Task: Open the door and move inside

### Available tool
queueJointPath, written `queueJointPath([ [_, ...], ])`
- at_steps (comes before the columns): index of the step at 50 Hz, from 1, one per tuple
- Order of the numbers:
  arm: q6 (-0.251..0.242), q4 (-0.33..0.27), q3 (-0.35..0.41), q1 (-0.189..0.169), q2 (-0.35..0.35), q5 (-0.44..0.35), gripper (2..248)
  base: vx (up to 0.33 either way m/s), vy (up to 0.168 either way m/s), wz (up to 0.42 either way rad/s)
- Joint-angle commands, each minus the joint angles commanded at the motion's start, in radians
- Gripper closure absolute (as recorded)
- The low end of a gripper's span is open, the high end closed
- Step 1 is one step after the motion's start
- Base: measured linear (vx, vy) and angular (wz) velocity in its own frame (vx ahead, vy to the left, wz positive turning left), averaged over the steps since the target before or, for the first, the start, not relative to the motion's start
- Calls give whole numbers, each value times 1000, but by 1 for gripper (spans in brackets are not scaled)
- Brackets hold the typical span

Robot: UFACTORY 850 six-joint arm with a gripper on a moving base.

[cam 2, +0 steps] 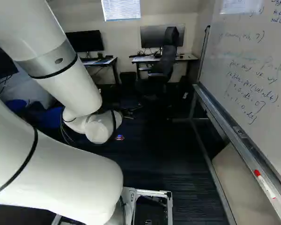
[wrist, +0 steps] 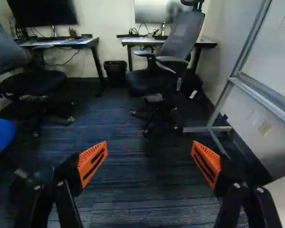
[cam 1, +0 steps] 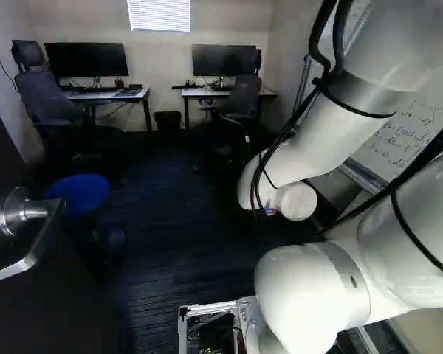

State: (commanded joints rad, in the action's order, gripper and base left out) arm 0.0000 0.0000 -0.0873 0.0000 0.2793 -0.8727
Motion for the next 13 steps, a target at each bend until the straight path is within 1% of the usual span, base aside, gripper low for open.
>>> queueJointPath([
  [13, 0, 0, 0, 0, 0, 0, 3, 0, 0, 0],
])
